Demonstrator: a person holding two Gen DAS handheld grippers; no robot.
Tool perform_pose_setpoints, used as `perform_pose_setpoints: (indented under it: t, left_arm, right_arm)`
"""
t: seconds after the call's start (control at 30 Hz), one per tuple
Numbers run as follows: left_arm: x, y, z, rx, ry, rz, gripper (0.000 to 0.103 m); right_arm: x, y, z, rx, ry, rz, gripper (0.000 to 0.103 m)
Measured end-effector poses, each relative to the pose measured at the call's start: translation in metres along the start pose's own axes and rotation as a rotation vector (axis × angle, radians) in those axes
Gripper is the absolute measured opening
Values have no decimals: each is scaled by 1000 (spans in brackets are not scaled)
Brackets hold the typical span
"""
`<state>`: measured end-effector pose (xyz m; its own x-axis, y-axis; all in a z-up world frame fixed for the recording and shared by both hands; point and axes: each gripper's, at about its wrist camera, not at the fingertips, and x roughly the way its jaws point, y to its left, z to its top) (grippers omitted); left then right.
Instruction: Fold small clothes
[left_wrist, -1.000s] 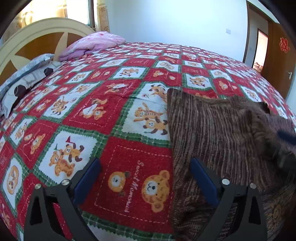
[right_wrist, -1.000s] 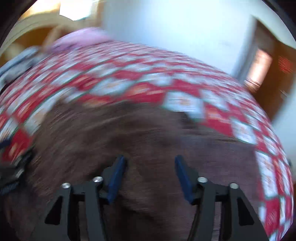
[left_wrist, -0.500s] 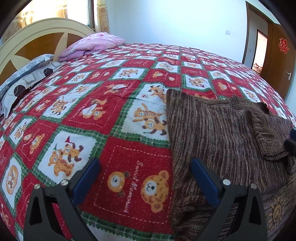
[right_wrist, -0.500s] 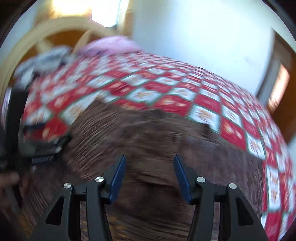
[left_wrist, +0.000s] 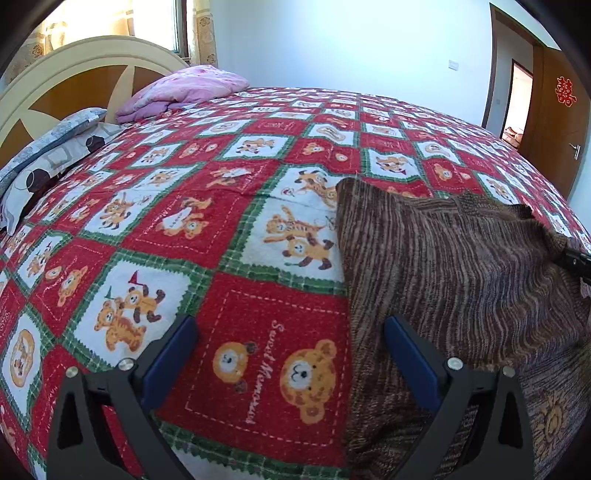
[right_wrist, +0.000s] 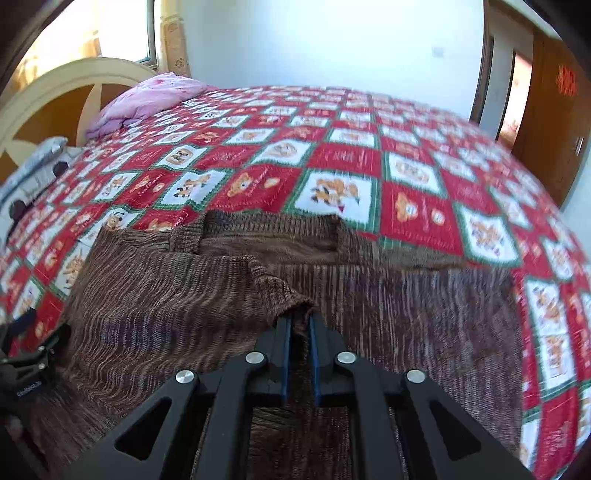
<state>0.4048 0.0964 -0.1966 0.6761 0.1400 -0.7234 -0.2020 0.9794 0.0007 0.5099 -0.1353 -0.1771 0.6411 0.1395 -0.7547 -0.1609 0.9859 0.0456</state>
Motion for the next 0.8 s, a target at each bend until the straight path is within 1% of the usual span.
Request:
perform_pose_setpoints:
  t: [0.03, 0.07, 0.1, 0.13, 0.2, 0.27, 0.3, 0.33, 0.37, 0.4, 0.47, 0.57, 0.63, 0.7, 0.8]
  left_arm:
    - [0, 0, 0, 1, 0, 1, 103]
    - [1, -1, 0, 3, 2, 4, 103]
    - [1, -1, 0, 4, 2, 5, 103]
    - [1, -2, 0, 4, 2, 6, 103]
    - [1, -1, 0, 2, 2, 4, 103]
    - [1, -1, 0, -1, 0, 6, 103]
    - [1, -1, 0, -2, -2, 13, 103]
    - [0, -2, 0, -3, -7, 32, 103]
    - [-1, -1, -1, -2, -12, 46, 103]
    - [-2, -1, -1, -2, -14, 57, 103]
    - [-1, 1, -1, -7, -8, 82, 103]
    - [-1, 5, -2, -30, -2, 123, 103]
    - [0, 6, -2, -34, 0, 133, 103]
    - [0, 5, -2, -28, -2, 143, 103]
    - [0, 5, -2, -26, 2, 162, 103]
  right_arm:
    - [-3, -4, -3, 28, -1, 38, 50]
    - [-7, -11, -5, 62, -5, 85, 56]
    - [-11, -17, -8, 97, 2, 131, 57]
    - [-15, -21, -12, 117, 14, 155, 57]
    - [-25, -28, -22, 138, 22, 179, 57]
    - [-32, -28, -33, 130, 49, 213, 48]
    - [-34, -25, -41, 120, 72, 245, 37]
    - [-34, -22, -46, 106, 89, 262, 33]
    - [-34, -16, -52, 81, 107, 255, 31]
    - [-33, -10, -58, 50, 111, 222, 22]
    - [-37, -4, -66, 13, 100, 204, 20]
    - [-41, -3, -64, -4, 119, 224, 20]
    - [-44, -11, -56, 21, 96, 236, 20]
    - [-45, -17, -42, 39, 46, 207, 20]
    - [-33, -16, -18, 58, 11, 206, 20]
